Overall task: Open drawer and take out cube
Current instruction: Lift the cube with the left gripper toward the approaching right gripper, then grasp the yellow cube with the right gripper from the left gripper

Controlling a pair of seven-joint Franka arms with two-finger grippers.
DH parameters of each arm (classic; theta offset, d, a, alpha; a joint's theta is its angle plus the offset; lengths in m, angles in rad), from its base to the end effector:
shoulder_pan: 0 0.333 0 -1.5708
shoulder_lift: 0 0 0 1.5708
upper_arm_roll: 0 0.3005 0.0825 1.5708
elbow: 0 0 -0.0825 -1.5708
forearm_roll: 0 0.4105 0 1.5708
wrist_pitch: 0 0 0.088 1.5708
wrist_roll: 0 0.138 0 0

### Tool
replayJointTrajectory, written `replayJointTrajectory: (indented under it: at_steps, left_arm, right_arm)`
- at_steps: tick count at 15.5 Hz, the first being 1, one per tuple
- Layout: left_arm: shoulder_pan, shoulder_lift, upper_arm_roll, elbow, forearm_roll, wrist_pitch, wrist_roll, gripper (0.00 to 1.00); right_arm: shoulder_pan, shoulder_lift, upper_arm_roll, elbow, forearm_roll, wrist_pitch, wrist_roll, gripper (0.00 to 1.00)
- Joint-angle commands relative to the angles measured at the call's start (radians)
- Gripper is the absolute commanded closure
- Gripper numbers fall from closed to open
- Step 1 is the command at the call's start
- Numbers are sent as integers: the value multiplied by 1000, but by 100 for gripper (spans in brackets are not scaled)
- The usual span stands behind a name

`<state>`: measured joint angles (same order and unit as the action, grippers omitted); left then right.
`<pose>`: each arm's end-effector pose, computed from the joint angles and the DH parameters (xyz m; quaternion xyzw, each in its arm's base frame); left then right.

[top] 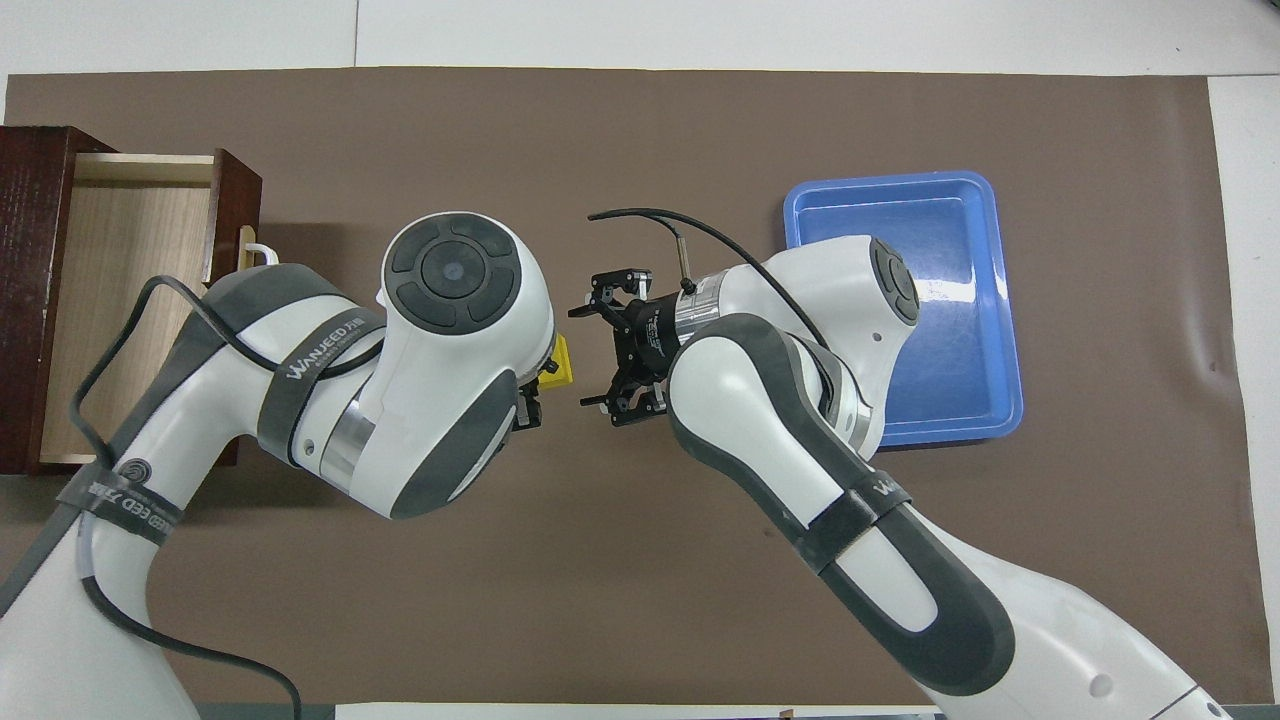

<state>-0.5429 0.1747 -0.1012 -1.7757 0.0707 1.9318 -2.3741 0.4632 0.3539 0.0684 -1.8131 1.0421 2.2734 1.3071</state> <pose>0.5098 -0.3715 0.4001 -0.6576 -0.7529 -0.0236 0.0102 0.5691 0.3803 0.3176 -0.6821 0.6061 0.2969 0.2814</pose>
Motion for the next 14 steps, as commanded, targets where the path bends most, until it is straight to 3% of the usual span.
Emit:
replayJointTrajectory:
  at_steps: [1, 8, 10, 11, 12, 13, 14]
  left_arm:
    - [-23, -43, 17, -59, 17, 38, -33, 100]
    - [-37, -49, 18, -67, 17, 27, -36, 100]
    - [-35, -49, 18, -67, 17, 22, -34, 100]
    - [-35, -49, 18, -67, 17, 24, -36, 100]
    - [-37, -49, 18, -67, 17, 24, -36, 100]
    - [-37, -49, 18, -67, 17, 24, -36, 100]
    - [-35, -49, 18, -67, 17, 24, -36, 100]
  right_arm:
    - [-3, 16, 2, 28, 35, -49, 6, 0]
    - [-2, 17, 1, 23, 36, -41, 1, 0]
    - [0, 17, 1, 20, 36, -35, 0, 13]
    - [0, 17, 2, 21, 36, -35, 3, 27]
    - [0, 17, 1, 21, 39, -35, 6, 53]
    - [0, 17, 2, 21, 41, -35, 6, 85]
    - [-1, 17, 1, 21, 41, -37, 6, 100]
